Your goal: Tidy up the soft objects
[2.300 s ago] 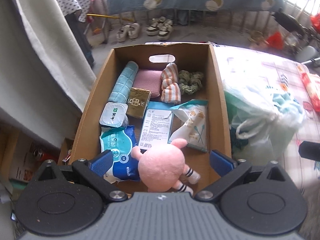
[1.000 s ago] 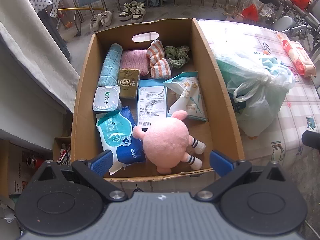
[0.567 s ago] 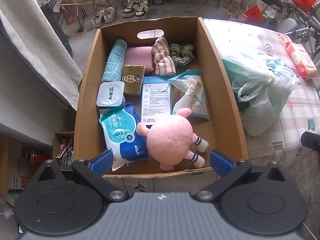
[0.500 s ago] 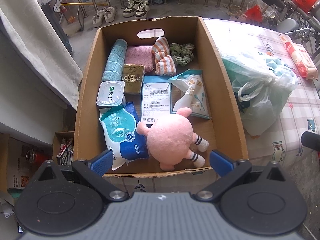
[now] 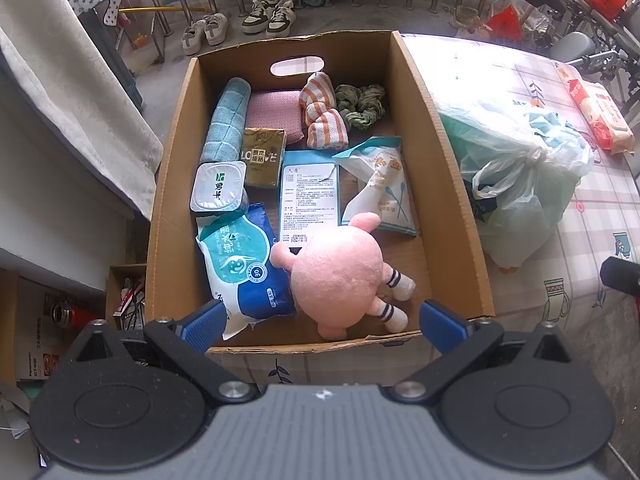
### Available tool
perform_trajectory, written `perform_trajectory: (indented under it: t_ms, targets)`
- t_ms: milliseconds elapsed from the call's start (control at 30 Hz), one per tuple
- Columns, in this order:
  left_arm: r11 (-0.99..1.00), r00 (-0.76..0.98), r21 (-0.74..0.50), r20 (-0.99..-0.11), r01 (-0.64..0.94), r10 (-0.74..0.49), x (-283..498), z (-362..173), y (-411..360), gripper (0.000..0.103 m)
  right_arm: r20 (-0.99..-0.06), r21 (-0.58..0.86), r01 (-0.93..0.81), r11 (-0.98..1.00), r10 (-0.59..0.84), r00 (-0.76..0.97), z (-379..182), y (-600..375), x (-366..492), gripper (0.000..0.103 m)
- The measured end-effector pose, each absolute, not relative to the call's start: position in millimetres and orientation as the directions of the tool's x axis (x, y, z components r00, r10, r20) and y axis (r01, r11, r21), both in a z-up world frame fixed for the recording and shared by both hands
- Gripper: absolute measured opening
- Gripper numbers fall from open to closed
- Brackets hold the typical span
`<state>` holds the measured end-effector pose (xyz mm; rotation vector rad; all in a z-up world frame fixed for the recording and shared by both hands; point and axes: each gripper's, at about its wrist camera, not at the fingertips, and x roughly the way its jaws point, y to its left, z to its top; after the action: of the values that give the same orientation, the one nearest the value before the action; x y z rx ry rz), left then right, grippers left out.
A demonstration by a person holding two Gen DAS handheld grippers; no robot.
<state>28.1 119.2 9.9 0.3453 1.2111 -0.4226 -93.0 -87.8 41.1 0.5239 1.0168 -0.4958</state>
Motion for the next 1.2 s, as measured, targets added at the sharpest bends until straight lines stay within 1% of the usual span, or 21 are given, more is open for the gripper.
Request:
perform_trajectory:
  t_ms: [667, 1200]
  targets:
    - [0.889, 0.264, 0.02, -0.958, 0.458, -0.114, 22, 5, 115, 0.103, -0.882, 0.18, 0.555, 0.812, -0.117, 0.457, 43, -92, -81, 0.102]
    - [0.885, 0.255, 0.019, -0.96, 0.466, -0.114, 15, 3, 109, 0.103, -0.887, 0.187, 0.535, 0.824, -0.093, 0.453, 40, -95, -83, 0.102]
